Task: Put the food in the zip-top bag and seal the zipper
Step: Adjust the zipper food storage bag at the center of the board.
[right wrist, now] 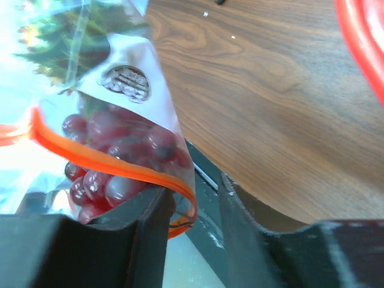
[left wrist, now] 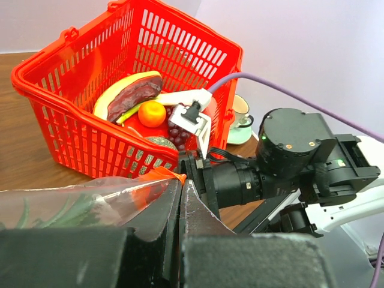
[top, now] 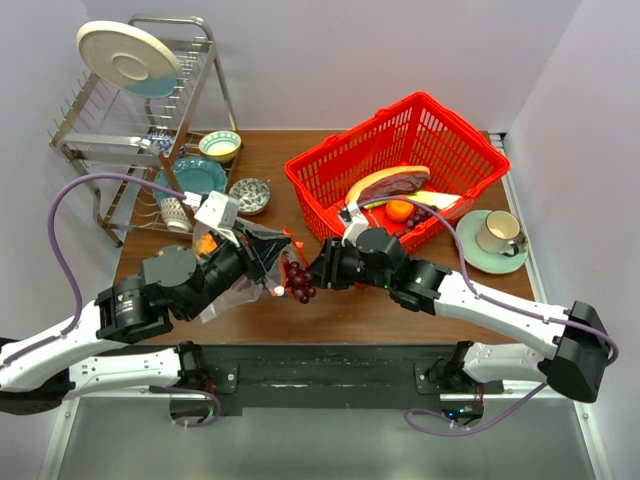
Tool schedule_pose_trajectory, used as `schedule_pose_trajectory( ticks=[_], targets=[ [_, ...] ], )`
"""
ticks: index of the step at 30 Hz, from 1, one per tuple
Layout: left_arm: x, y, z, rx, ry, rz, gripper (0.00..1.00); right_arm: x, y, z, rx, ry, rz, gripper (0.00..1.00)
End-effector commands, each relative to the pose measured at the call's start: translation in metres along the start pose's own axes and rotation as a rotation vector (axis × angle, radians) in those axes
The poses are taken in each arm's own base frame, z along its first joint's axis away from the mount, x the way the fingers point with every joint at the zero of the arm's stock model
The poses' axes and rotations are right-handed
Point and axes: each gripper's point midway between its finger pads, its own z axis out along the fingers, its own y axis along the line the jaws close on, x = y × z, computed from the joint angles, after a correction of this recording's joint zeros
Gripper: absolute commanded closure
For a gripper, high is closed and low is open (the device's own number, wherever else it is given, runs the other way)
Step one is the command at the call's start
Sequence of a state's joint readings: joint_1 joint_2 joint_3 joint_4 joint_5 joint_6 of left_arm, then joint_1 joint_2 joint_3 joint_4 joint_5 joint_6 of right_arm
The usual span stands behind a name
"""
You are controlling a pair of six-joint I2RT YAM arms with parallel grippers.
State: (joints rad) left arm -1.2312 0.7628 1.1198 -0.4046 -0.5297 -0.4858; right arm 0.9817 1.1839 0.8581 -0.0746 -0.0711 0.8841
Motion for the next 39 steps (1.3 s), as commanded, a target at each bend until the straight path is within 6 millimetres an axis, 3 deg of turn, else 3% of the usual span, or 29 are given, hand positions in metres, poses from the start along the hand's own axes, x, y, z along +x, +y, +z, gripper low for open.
schedule_pose_trajectory(
  ticks=[1, 4, 7, 12, 17, 19, 23, 28, 32, 37, 39],
  targets=[
    [-0.041, -0.018, -0.006, 0.069, -0.119, -0.076, 1.00, 0.010, -0.025, 0.002, 0.081, 0.026, 0.010, 0.82],
    [-0.036, -0.012, -0.007, 0.049, -0.107, -0.071, 1.00, 0.000, -0.020, -0.006, 0.089, 0.001, -0.016, 1.00],
    [-0.023, -0.002, -0.008, 0.008, -0.069, -0.074, 1.00, -0.013, -0.011, -0.020, 0.106, -0.014, -0.063, 1.00],
    [0.031, 0.025, -0.011, -0.106, 0.099, -0.059, 1.00, -0.049, 0.014, -0.049, 0.165, -0.036, -0.178, 1.00],
    [0.082, 0.042, -0.015, -0.145, 0.208, -0.084, 1.00, -0.072, 0.038, -0.060, 0.186, 0.012, -0.313, 1.00],
    [0.098, 0.044, -0.014, -0.142, 0.240, -0.086, 1.00, -0.068, 0.044, -0.052, 0.175, 0.075, -0.341, 1.00],
    [0.108, 0.042, -0.012, -0.131, 0.265, -0.089, 1.00, -0.048, 0.035, -0.033, 0.162, 0.144, -0.317, 1.00],
    [0.100, 0.042, -0.014, -0.133, 0.250, -0.082, 1.00, -0.031, 0.005, -0.023, 0.252, 0.201, -0.318, 1.00],
    [0.102, 0.056, -0.021, -0.173, 0.244, -0.069, 1.00, -0.022, -0.015, -0.024, 0.308, 0.222, -0.329, 0.98],
    [0.141, 0.063, -0.024, -0.164, 0.316, -0.076, 1.00, -0.012, -0.026, -0.018, 0.322, 0.247, -0.319, 0.98],
    [0.146, 0.062, -0.023, -0.156, 0.328, -0.084, 1.00, -0.016, -0.022, -0.020, 0.320, 0.238, -0.326, 0.99]
  ],
)
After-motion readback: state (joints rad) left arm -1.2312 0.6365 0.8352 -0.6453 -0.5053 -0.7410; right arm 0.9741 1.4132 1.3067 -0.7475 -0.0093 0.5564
